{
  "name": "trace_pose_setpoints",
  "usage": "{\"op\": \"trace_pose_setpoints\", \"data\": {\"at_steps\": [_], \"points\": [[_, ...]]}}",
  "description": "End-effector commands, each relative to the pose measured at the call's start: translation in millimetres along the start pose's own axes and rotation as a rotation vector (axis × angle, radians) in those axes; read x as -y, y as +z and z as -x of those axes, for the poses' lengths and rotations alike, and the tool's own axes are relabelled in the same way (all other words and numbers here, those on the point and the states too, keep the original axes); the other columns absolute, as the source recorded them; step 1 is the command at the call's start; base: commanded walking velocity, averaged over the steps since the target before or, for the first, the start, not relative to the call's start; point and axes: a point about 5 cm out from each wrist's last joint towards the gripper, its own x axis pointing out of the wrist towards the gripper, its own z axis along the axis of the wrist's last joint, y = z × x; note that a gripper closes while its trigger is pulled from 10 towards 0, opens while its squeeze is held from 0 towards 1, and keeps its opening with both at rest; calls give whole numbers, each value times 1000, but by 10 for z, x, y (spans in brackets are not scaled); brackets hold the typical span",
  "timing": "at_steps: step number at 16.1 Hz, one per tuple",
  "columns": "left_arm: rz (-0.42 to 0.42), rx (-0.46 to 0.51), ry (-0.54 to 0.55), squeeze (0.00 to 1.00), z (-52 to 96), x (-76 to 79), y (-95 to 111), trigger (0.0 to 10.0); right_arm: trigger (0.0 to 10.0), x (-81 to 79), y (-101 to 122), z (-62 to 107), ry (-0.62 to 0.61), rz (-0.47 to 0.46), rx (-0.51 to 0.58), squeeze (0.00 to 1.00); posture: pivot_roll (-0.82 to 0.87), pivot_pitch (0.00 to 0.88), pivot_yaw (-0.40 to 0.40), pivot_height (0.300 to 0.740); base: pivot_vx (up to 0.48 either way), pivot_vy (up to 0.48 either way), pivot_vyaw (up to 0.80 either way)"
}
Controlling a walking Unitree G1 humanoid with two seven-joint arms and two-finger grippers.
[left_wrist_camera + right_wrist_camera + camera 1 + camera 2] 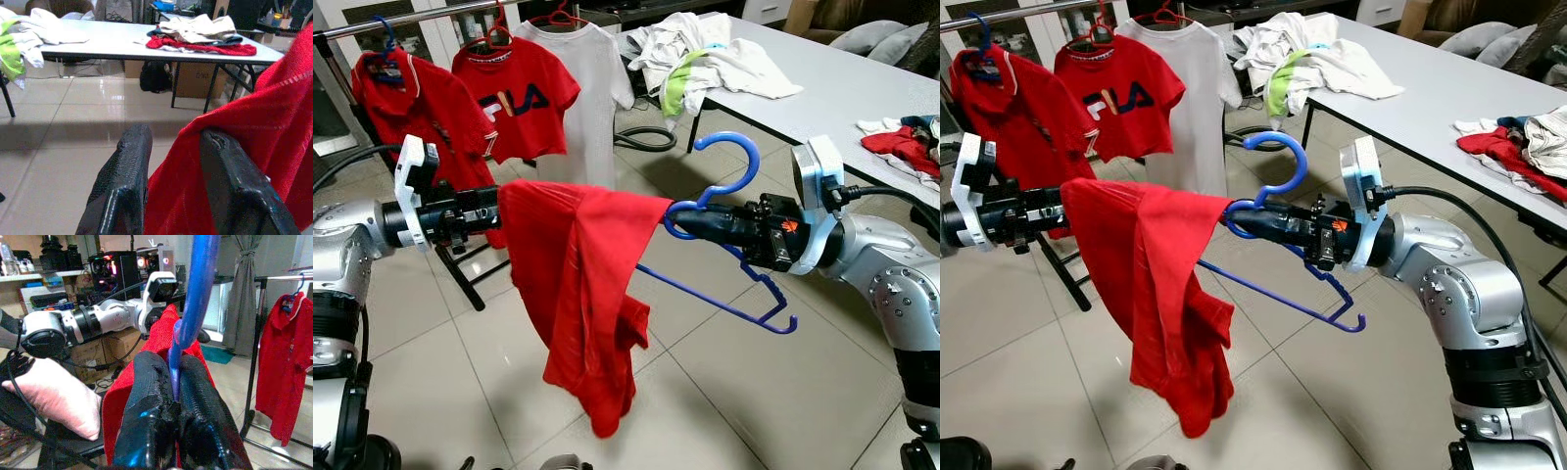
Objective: Hang hanger
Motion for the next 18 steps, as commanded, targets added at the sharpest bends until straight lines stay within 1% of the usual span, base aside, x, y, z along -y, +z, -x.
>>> {"op": "trace_pose_setpoints", "data": {"at_steps": [1,2,3,4,5,6,7,9,13,15,16,18], "points": [[3,2,29,0,129,-20,45,10000,0,-49,36,2,27,27,-7,0,-2,0,35,740,0,0,0],[-7,-36,43,0,212,-28,30,10000,0,-49,21,14,29,23,-16,0,-2,0,35,740,0,0,0],[-11,-65,37,0,254,-17,11,10000,0,-50,13,16,31,21,-20,0,0,0,28,740,0,0,0],[-69,-98,12,0,322,21,-5,10000,0,-45,-1,21,34,19,-28,0,3,0,27,740,0,0,0],[-57,-120,-4,0,363,41,-21,10000,0,-41,-9,22,38,17,-33,0,4,0,25,740,0,0,0],[-34,-122,-14,0,365,51,-27,10000,0,-40,-12,18,44,15,-36,0,7,0,23,740,0,0,0],[-33,-118,-20,0,357,57,-27,10000,0,-41,-12,17,47,14,-36,0,7,0,23,740,0,0,0],[-79,-108,-56,0,223,93,-82,10000,0,-44,-13,-3,59,12,-34,0,11,0,19,740,0,0,0],[-46,-98,-124,0,79,138,-123,10000,0,-49,-13,-13,64,14,-30,0,6,0,25,740,0,0,0],[-26,-119,-134,0,78,152,-144,10000,0,-49,-14,-11,59,15,-31,0,4,0,29,740,0,0,0],[-10,-152,-118,0,123,138,-174,10000,0,-43,-22,-2,52,15,-36,0,4,0,29,740,0,0,0],[28,-167,-100,0,203,125,-178,10000,0,-14,-37,30,28,13,-44,0,5,0,29,740,0,0,0]]}}
